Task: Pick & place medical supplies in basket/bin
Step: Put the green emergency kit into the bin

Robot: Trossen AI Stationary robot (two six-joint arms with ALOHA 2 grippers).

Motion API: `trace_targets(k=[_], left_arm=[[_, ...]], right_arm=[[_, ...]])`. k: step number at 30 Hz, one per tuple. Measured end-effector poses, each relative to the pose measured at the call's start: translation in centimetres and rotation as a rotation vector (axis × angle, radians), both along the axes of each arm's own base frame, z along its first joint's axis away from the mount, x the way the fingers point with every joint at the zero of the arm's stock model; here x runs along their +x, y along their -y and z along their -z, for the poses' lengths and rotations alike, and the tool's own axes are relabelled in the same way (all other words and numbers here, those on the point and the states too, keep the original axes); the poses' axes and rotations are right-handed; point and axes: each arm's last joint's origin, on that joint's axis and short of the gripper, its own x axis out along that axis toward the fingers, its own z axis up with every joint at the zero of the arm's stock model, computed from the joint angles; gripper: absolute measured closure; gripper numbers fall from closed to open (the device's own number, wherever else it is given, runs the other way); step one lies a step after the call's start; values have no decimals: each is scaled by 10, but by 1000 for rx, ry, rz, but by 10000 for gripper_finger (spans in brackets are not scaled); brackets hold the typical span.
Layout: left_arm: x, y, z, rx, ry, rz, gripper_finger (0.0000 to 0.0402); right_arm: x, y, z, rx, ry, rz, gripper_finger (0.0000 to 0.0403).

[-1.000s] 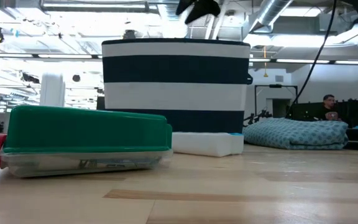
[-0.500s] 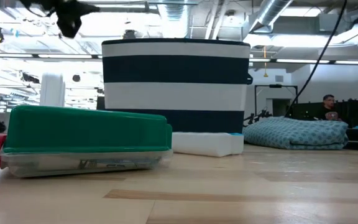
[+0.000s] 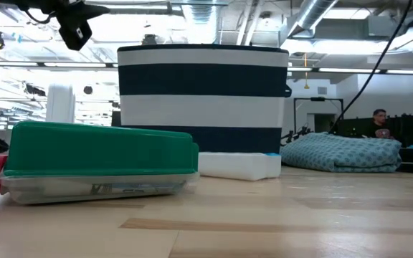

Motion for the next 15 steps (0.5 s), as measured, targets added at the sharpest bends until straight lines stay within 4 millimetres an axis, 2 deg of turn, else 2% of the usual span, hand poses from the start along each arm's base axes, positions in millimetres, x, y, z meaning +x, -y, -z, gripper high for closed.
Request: trace_targets(k=[7,12,15], left_arm=[[1,1,2,-92,-24,22,235],[2,1,5,-93,-56,24,235],[4,1,7,-90,-84,8,235]], right_arm=[[0,-45,59,139,115,95,158],[7,-64,80,253,181,57,158],[15,-74,82,307,241,-3,158]])
